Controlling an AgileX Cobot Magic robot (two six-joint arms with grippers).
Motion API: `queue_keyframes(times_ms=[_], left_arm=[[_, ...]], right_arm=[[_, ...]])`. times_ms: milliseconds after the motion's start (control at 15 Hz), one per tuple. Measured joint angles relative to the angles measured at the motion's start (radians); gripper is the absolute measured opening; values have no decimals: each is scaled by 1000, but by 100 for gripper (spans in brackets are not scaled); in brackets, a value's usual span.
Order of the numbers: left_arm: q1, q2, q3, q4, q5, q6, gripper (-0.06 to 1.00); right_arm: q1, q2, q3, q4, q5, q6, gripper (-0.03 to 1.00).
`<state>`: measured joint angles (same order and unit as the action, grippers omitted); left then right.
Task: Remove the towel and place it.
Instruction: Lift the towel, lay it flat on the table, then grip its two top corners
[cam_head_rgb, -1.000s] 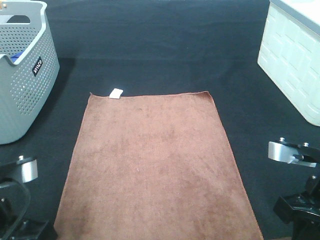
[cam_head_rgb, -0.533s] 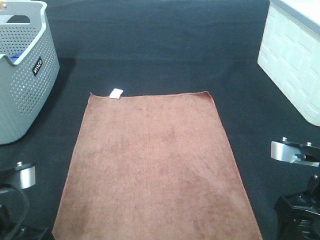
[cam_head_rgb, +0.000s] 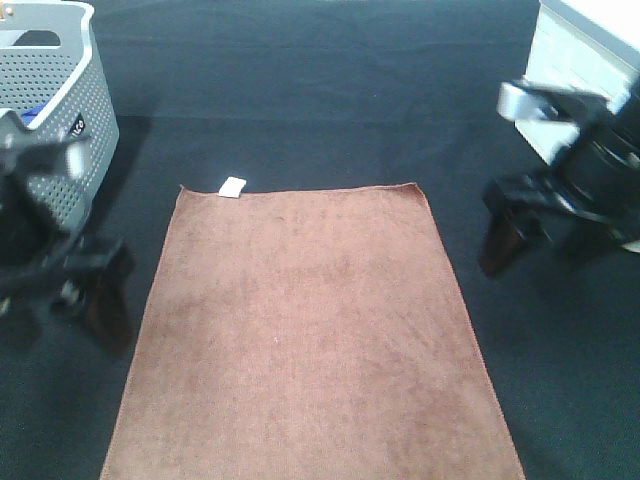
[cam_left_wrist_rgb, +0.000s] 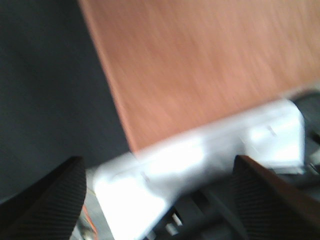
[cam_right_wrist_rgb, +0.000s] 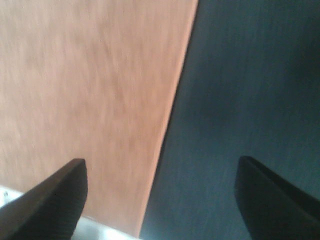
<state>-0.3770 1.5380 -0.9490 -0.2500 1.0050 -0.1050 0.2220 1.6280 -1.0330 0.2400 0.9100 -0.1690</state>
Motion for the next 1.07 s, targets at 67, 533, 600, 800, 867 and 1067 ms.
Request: queue_keyframes(times_ms=[67,533,600,800,867,1067], left_arm=[[25,62,-75,48,-1,14,75],[70,335,-435,170,-65,26,75],[84,379,-482,164,-58,41,75],[122,522,-624,154,-6,95,75],[138,558,-657,150,18,105,75],[184,636,-723,109,39,105,75]], right_arm=[[-6,61,-85,-1,23,0,78],[-16,359,-531,7,183,-11,75],[-23,394,-573,12,198,-14,74],[-81,468,-635,37,232,-19,74],[-83,475,-635,7,231,-19,74],[-82,477,-635,-30,232,4,74]])
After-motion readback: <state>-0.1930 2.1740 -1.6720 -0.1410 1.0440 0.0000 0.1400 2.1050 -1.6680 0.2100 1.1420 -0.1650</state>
